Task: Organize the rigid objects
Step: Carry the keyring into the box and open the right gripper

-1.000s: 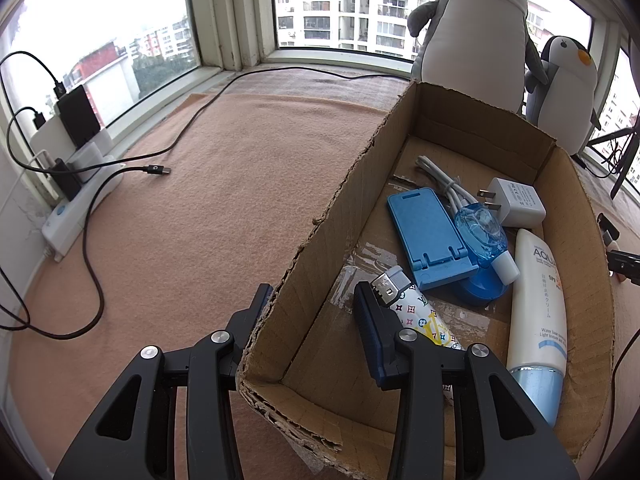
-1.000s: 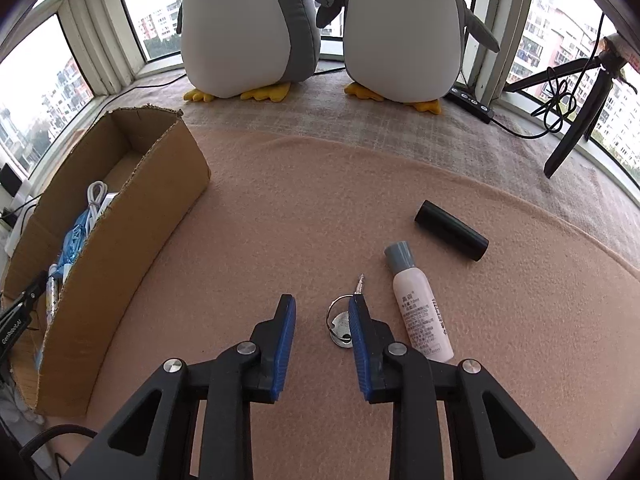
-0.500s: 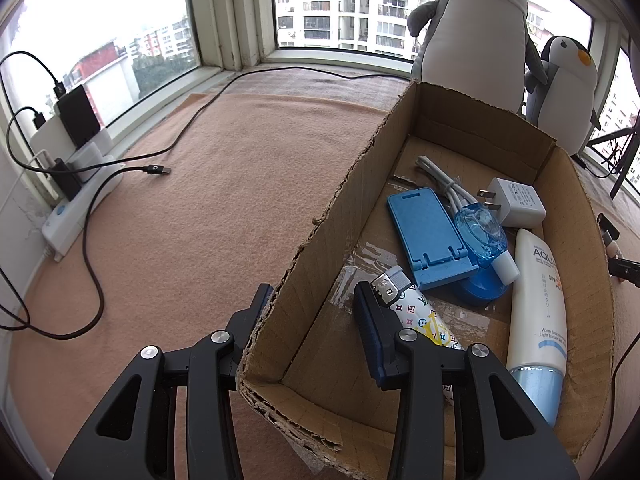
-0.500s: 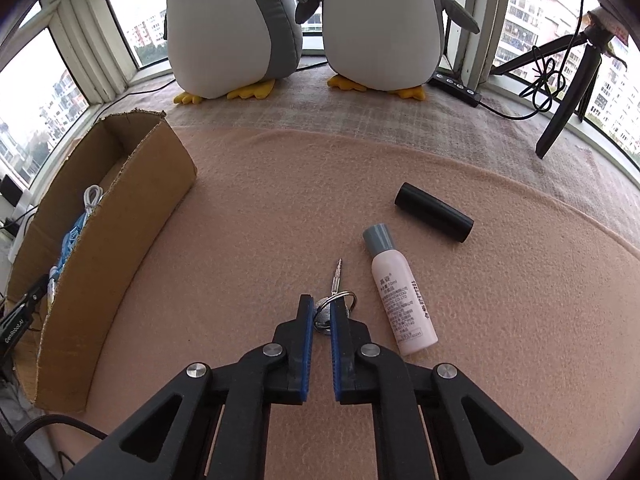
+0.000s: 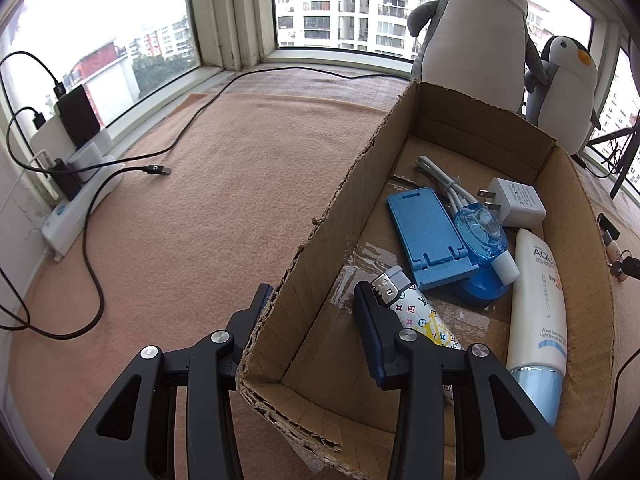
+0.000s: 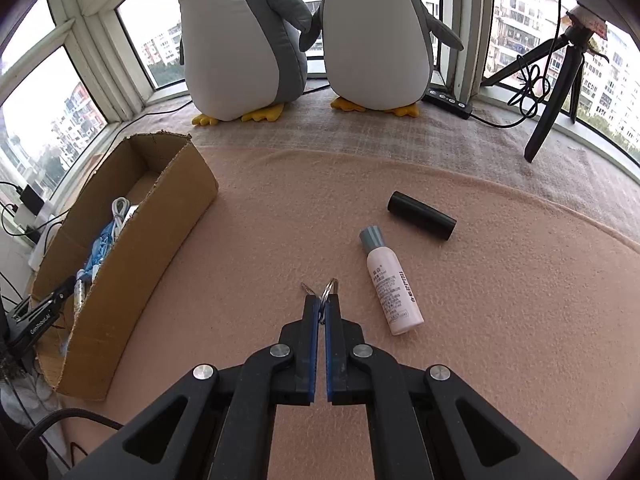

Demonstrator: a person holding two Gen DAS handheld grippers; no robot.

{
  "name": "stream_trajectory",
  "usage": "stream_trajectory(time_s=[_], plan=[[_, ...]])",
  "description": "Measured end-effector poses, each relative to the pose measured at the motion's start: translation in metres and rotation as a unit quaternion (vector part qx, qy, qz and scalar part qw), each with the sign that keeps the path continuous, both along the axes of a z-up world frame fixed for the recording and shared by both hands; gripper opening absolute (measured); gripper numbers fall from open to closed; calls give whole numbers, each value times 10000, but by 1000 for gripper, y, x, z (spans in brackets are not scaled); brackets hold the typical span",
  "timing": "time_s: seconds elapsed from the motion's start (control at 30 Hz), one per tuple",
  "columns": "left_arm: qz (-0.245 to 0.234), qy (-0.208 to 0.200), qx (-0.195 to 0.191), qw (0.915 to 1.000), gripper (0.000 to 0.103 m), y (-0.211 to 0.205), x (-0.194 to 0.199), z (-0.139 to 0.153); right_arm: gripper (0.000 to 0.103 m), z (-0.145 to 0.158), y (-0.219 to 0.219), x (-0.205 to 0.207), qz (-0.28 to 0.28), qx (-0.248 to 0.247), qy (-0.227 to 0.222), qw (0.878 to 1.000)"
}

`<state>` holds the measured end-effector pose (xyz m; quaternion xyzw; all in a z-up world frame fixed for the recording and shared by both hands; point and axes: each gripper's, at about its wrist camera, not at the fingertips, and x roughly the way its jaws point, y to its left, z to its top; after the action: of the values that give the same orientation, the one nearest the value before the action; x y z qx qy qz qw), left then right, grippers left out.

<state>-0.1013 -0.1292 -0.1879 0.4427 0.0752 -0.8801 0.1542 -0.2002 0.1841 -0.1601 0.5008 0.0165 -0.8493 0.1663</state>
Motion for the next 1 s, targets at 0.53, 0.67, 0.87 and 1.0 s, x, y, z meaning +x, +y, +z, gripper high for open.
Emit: stream_trajectory(time_s=[0.53, 0.67, 0.87, 1.0], plan=[[-2, 0, -1, 10000, 39, 0, 0, 0, 2, 74, -62, 19, 835, -691, 639, 9921], [-1, 0, 0, 10000, 39, 0, 0, 0, 2, 81, -89, 24, 1147, -848, 642, 9877], [-1, 1, 0, 10000, 39, 0, 0, 0, 2, 76, -130, 37, 1626, -866, 548, 9814], [-1, 2, 0, 10000, 39, 0, 0, 0, 2, 69, -148, 43, 1810, -859, 450, 9787]])
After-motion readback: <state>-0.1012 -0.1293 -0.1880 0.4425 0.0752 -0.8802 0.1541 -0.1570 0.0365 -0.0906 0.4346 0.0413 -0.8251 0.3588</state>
